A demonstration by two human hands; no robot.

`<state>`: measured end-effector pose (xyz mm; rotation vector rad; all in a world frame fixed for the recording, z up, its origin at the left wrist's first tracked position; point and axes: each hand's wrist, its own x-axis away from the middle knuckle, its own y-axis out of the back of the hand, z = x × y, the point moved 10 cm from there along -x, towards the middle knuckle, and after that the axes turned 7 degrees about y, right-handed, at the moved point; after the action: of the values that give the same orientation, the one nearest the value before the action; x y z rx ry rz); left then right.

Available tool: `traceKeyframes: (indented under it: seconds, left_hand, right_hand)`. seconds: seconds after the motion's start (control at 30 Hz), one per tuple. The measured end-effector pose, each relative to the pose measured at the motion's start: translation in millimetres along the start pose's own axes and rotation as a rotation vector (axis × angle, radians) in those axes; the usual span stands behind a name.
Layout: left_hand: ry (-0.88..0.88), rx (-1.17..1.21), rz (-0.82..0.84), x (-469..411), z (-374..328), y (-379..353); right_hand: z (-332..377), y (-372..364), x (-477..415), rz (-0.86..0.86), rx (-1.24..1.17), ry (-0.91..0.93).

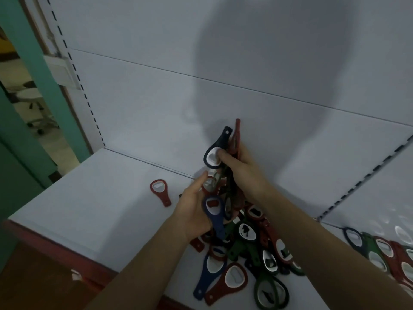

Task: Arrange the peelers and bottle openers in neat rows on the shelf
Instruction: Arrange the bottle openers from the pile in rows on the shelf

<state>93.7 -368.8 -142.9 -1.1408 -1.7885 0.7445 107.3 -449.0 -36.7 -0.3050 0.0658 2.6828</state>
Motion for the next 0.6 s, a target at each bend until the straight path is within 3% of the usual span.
traceKeyframes:
  seconds: [0.17, 0.33, 0.5, 0.6]
  left_hand:
    - [-0.028, -0.202, 0.052, 3.8, 7.0, -13.9]
    - [-0.131, -0.337, 0.026, 8.6, 2.3, -26.6]
    - [-0.108, -0.292, -0.073, 5.2, 14.6, -25.8]
    - [-0.057, -0.19, -0.109, 7.0, 28.4, -21.2]
  right_hand:
    - [6.1, 25.3, 12.0, -0.243, -0.222, 0.073]
    - [26.0, 27.9, 19.7, -0.234, -0.069, 0.176]
    - [48.5, 61.8, 28.3, -0.338, -0.034, 0.23]
    - [60.5, 83.9, 29.1, -0.342, -0.177, 0.21]
